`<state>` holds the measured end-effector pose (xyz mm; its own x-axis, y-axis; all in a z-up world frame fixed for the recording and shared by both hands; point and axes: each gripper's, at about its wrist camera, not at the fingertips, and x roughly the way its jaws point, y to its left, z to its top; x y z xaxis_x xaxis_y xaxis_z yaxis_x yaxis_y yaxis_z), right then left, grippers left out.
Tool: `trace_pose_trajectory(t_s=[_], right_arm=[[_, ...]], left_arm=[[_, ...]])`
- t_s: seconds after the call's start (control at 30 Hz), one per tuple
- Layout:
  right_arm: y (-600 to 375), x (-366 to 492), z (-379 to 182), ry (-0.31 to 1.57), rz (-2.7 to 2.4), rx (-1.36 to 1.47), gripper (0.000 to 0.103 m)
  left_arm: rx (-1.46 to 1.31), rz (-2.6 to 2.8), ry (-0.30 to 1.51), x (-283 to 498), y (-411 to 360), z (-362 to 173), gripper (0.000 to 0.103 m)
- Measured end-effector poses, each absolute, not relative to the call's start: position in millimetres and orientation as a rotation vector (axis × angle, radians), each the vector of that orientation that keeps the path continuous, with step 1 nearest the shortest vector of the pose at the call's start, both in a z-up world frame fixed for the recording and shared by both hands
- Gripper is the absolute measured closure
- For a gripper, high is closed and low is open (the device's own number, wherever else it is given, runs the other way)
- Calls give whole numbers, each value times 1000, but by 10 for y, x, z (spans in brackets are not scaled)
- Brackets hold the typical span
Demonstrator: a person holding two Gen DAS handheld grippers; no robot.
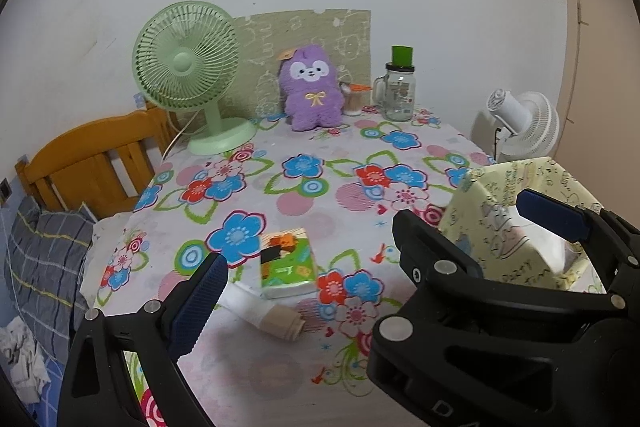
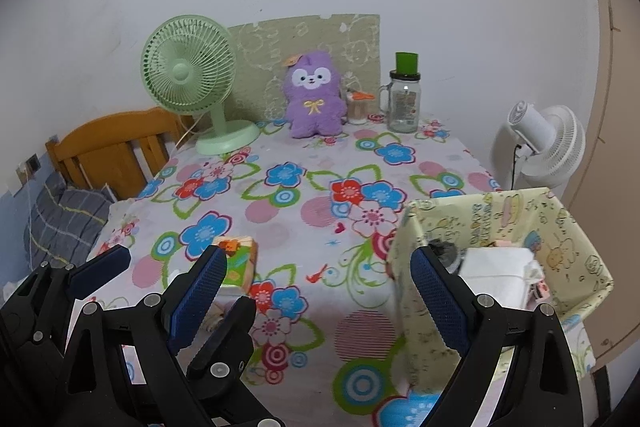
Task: Organize soft objects
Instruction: 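Move the right gripper toward the green tissue pack while the left approaches the rolled beige cloth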
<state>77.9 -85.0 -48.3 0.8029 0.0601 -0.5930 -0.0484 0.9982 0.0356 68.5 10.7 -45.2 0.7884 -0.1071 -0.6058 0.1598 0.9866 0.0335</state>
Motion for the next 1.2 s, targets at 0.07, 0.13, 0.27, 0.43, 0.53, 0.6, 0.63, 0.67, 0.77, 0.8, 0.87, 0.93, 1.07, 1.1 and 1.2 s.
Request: trace_pose_trajectory(t_s=[0.07,0.13,0.27,0.43,0.53,0.6,0.63,0.67,0.77,0.8,0.87,0.93,1.07,1.1,1.2], right_arm=[[-808,802,-509,641,63,21,8],[-768,838,-542,650,72,26,8],[-686,911,-613,671,82,27,8],[-597,995,-692,689,91,21,8],[-549,1038,-717,695,93,16,8],[-512,1070,-737,699,95,12,8],[-495,1088,-752,702,97,11,8],[-475,1104,-768,706,98,10,8],[-423,1152,-820,718,103,8,8],[-405,1173,-838,723,105,6,8],[-378,1204,-869,732,107,4,8],[-350,1246,-905,743,109,2,8],[-314,1314,-977,757,103,-4,8],[-302,1330,-999,760,96,-8,8],[-276,1387,-1073,780,99,-9,8]], left_arm=[[81,-136,651,703,154,-475,5],[77,-127,656,727,200,-505,5],[67,-114,674,791,288,-575,5],[54,-107,683,849,371,-629,5],[43,-109,687,899,425,-662,5],[40,-105,691,926,462,-685,5],[39,-103,695,940,478,-696,5],[38,-100,699,953,496,-712,5],[35,-89,713,999,552,-762,5],[33,-86,717,1014,565,-777,5],[30,-83,726,1043,595,-808,5],[28,-80,735,1079,623,-839,5],[32,-65,761,1156,660,-921,5],[36,-55,769,1178,671,-950,5],[33,-54,789,1223,704,-1011,5]])
